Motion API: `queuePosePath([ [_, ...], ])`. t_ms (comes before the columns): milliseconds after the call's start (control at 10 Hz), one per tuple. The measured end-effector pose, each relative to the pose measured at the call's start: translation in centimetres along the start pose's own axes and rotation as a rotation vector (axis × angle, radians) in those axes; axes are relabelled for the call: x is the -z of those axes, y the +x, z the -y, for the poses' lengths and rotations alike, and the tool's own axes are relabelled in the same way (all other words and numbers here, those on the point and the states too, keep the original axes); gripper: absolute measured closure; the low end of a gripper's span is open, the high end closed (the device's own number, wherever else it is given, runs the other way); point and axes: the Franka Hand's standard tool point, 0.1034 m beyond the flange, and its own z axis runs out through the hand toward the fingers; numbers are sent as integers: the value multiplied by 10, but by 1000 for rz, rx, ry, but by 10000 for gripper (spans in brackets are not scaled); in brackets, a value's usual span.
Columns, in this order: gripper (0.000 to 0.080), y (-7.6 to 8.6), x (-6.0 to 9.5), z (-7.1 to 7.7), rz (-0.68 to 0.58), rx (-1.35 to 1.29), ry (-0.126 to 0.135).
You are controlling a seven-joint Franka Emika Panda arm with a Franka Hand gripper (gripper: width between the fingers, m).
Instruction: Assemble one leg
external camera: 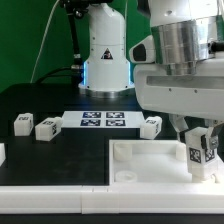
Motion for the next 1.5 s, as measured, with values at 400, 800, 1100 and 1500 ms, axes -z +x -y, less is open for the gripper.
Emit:
queuePosePath([
  [400,184,-8,0,3,2,152,1],
  [800,151,-11,-1,8,-5,620,-7],
  [1100,151,-10,-5,14,-27,956,-52],
  [1500,151,-12,-8,11,-33,1187,-87],
])
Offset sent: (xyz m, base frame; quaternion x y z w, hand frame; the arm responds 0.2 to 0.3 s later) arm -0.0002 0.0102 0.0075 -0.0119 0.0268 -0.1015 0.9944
